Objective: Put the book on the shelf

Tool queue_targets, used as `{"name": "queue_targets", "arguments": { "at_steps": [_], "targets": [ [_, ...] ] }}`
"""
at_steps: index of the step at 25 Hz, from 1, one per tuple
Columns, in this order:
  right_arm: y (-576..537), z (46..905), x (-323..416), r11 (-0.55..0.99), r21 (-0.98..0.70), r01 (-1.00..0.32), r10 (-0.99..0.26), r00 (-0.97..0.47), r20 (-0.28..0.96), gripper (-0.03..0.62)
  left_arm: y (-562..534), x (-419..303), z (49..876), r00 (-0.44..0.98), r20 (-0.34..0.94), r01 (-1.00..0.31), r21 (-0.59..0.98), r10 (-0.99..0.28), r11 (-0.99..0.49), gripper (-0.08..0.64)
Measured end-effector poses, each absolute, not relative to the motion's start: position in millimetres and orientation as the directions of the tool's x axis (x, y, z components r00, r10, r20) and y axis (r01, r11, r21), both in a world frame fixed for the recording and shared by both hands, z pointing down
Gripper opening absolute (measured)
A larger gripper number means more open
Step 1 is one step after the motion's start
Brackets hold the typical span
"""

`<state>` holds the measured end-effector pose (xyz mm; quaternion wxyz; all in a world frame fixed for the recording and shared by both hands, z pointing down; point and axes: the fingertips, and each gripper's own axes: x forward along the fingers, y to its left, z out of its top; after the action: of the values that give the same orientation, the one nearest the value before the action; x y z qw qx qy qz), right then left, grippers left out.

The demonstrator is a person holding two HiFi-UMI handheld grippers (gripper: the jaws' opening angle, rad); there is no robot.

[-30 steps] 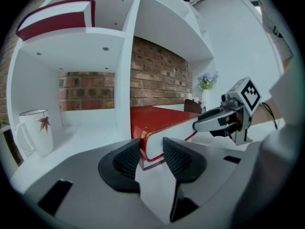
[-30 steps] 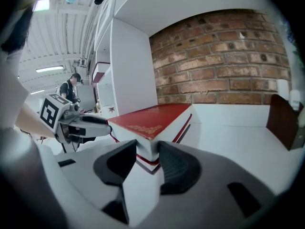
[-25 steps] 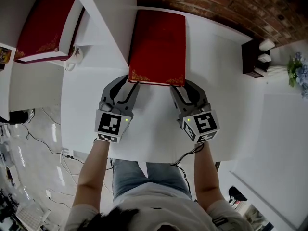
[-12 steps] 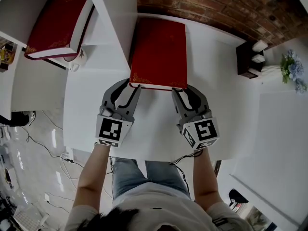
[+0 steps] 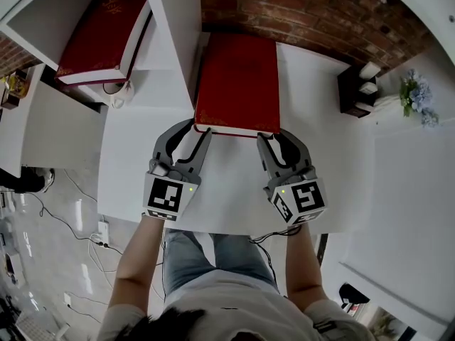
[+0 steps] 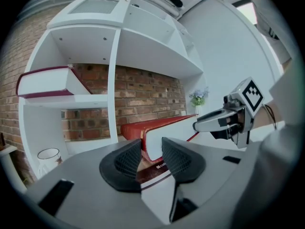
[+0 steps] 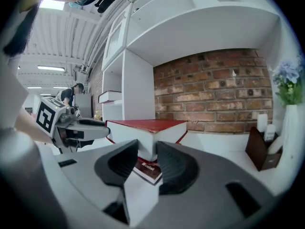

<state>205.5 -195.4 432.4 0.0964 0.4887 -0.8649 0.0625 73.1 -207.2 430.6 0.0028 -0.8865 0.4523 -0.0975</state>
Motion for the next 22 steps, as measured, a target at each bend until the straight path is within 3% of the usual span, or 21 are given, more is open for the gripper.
{"name": "queue_targets", "arguments": {
  "at_steps": [22],
  "targets": [
    [-79.4,353.2,172.0,0.395,0.02,-0.918,-0.914,-0.391,0.112,0.126,-105.4,38.8,347.6,0.666,0.055,-0.733,-0.131,-0.744,-0.667,0.14]
  ]
}}
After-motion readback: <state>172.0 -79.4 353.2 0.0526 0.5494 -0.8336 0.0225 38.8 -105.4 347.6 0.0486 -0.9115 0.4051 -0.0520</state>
